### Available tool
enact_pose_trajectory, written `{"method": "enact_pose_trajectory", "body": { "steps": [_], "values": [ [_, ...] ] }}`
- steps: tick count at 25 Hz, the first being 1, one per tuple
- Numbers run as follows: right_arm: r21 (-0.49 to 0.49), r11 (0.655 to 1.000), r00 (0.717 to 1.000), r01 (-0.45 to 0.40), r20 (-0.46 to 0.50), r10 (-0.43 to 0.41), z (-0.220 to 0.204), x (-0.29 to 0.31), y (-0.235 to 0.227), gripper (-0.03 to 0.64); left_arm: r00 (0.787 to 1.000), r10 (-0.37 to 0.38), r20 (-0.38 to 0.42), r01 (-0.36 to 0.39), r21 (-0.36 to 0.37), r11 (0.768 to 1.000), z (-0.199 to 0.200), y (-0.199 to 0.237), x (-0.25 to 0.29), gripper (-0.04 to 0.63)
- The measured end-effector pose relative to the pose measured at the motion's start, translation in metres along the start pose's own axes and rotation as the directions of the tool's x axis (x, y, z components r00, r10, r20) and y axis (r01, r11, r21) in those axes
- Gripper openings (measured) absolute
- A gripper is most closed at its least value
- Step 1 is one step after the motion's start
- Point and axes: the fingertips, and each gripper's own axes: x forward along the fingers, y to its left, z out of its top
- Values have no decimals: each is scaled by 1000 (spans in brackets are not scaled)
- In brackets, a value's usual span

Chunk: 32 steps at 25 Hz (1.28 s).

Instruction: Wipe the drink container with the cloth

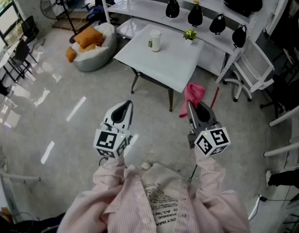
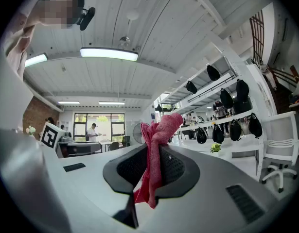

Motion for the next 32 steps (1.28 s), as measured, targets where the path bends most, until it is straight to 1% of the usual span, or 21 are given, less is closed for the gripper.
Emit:
{"method": "enact_pose_trajectory", "body": {
  "steps": [5, 9, 12, 16, 24, 25, 27, 29, 30, 32],
  "values": [
    [15, 1000, 1000, -5, 0, 5, 1, 0, -7, 44, 1000, -6, 8, 6, 21, 1000, 3, -6, 5, 2],
    [18, 1000, 1000, -12, 3, 12, 0, 1, -11, 44, 1000, 5, -4, -5, 31, 999, -1, -8, 6, 2],
    [17, 1000, 1000, -21, 4, 21, -2, 2, -14, 44, 1000, 10, -12, -10, 29, 1000, -6, -10, 7, 2],
    [20, 999, 999, -40, -6, 40, -7, 5, -15, 44, 1000, 14, -4, -14, 23, 1000, -6, -12, 11, 2],
    [37, 998, 999, -48, -13, 48, -13, 11, -26, 44, 999, 44, -9, -44, -5, 999, -7, -7, 22, 6],
    [40, 998, 999, -46, -13, 47, -14, 12, -29, 44, 999, 40, -7, -40, -7, 999, -8, -8, 24, 37],
    [45, 998, 999, -42, -11, 43, -14, 14, -34, 44, 1000, 25, 2, -25, -16, 1000, -8, -9, 28, 161],
    [52, 998, 999, -38, -8, 39, -14, 17, -38, 44, 1000, 15, 8, -15, -32, 999, -7, -8, 33, 255],
    [55, 998, 999, -37, -7, 37, -14, 19, -39, 44, 1000, 13, 6, -13, -39, 999, -8, -7, 36, 285],
    [59, 998, 999, -33, -7, 34, -16, 24, -42, 44, 1000, 11, 0, -11, -43, 999, -11, -2, 40, 307]
  ]
}}
